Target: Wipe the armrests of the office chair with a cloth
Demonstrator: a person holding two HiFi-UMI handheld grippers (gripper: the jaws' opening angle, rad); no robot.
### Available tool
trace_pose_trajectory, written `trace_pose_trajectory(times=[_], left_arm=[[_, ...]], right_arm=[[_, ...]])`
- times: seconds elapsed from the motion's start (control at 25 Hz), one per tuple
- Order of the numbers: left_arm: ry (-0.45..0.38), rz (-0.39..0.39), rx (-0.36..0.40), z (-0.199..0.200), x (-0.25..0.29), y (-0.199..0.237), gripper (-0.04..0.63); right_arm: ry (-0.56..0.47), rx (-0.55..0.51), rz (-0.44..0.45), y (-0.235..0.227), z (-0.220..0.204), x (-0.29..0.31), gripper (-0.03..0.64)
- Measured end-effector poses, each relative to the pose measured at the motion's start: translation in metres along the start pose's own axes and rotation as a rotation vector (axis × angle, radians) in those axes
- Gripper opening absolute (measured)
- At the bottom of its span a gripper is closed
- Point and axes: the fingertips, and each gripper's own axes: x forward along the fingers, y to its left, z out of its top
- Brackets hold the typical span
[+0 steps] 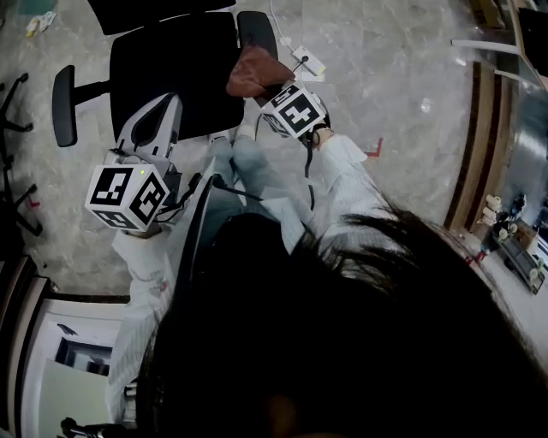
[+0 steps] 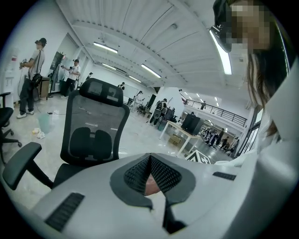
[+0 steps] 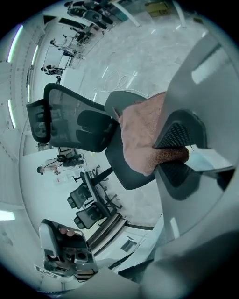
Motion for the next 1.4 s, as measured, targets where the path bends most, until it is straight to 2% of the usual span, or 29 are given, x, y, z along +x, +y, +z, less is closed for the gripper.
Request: trace_pose_trajectory(times=[0.24,0.32,0.44,0.56,0.84,1.0,1.2,1.4], left_arm=[[0.006,-0.039,0.033,0.003,0.005,-0.02,0.003],[0.002,-0.049,0.046,0.005,0.005,-0.024,0.003],[-0.013,-0.065,0.067,0.013,0.003,-0.029,0.003],[-0.037,-0.081,0.092,0.029,0.0,-0.039,0.003],[-0.125,-0.119,0.169,0.075,-0.011,-0.073,0.003],[-0.178,-0.128,0.201,0.096,-0.017,-0.087,0.003],[-0.214,-0.148,0.229,0.109,-0.019,-0.106,0.003],[-0.214,-0.161,0.23,0.107,-0.017,-0.114,0.003]], right_arm=[[-0.036,0.098,0.025,0.01,-0.02,-0.007,0.044],[-0.078,0.128,0.028,0.011,-0.018,-0.012,0.044],[-0.216,0.169,0.011,0.012,0.002,-0.039,0.044],[-0.368,0.181,-0.041,0.013,0.034,-0.086,0.044],[-0.772,0.149,-0.143,0.036,0.112,-0.225,0.044],[-0.926,0.109,-0.183,0.052,0.137,-0.281,0.044],[-1.028,0.05,-0.252,0.066,0.144,-0.328,0.044],[-1.035,0.041,-0.264,0.067,0.142,-0.334,0.044]])
